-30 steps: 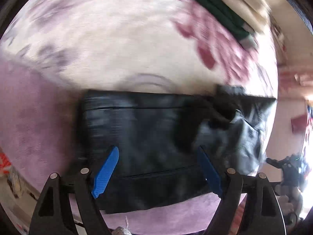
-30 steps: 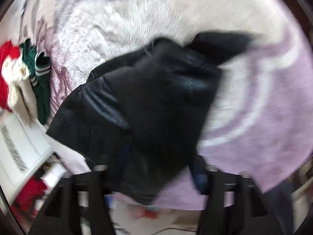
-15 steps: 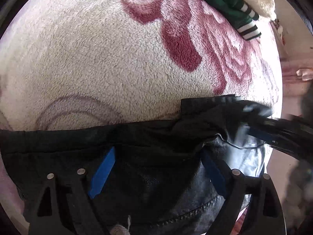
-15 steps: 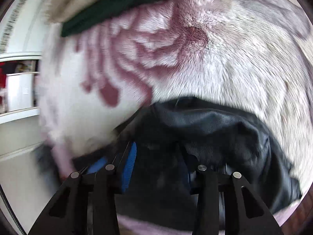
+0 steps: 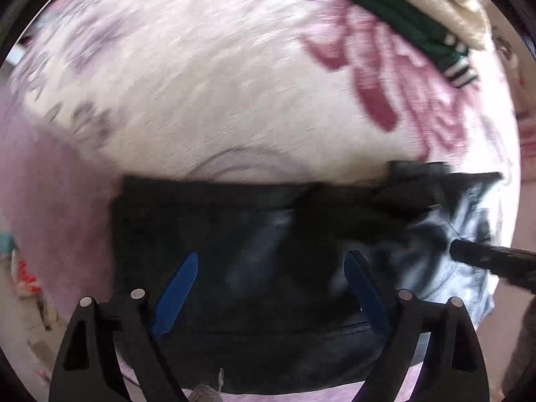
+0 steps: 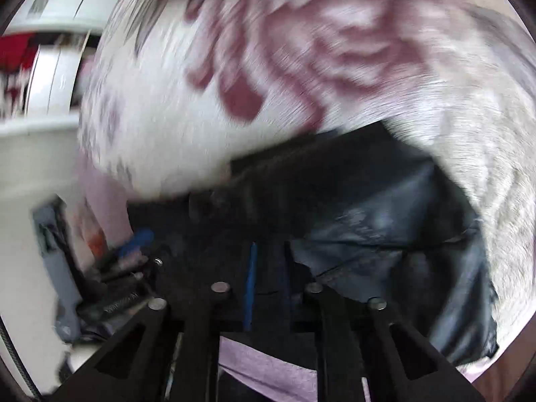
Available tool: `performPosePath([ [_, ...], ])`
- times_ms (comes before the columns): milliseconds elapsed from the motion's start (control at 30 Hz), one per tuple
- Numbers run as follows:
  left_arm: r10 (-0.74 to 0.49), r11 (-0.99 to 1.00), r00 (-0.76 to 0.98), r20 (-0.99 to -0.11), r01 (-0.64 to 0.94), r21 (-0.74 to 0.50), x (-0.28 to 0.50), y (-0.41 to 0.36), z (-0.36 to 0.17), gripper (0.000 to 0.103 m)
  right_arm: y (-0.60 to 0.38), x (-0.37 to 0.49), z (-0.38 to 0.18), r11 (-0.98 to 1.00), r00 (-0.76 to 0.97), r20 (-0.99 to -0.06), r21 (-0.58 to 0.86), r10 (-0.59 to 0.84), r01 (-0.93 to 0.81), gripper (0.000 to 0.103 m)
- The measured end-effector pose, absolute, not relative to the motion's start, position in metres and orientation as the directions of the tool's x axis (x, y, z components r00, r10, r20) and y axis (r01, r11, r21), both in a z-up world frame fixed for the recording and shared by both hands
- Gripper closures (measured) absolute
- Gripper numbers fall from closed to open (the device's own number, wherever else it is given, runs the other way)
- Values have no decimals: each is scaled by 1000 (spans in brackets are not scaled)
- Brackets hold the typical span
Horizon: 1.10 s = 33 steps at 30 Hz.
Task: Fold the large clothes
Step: 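Fold the hem up toward the collar with both grippers and release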
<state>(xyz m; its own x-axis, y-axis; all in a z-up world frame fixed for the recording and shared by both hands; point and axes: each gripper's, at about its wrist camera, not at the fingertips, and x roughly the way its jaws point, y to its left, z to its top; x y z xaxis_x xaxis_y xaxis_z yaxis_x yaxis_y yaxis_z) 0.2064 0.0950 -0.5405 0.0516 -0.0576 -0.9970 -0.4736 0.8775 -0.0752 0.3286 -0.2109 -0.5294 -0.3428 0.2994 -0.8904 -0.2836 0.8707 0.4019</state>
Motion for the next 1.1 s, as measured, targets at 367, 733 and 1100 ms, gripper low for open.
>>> performPosePath([
  [367, -77, 887, 61, -995, -452, -97, 194, 98, -523, 13, -268, 327, -556, 852, -353, -791, 523, 500, 37, 94],
  [733, -137, 935, 2, -991, -331, -130, 274, 15, -577, 12, -495, 195, -557, 674, -69, -736, 573, 673, 466, 26],
  [1100, -109, 944, -6, -994, -314, -102, 262, -2, -586, 4, -468, 215, -617, 325, 274, -475, 832, 836, 450, 26],
])
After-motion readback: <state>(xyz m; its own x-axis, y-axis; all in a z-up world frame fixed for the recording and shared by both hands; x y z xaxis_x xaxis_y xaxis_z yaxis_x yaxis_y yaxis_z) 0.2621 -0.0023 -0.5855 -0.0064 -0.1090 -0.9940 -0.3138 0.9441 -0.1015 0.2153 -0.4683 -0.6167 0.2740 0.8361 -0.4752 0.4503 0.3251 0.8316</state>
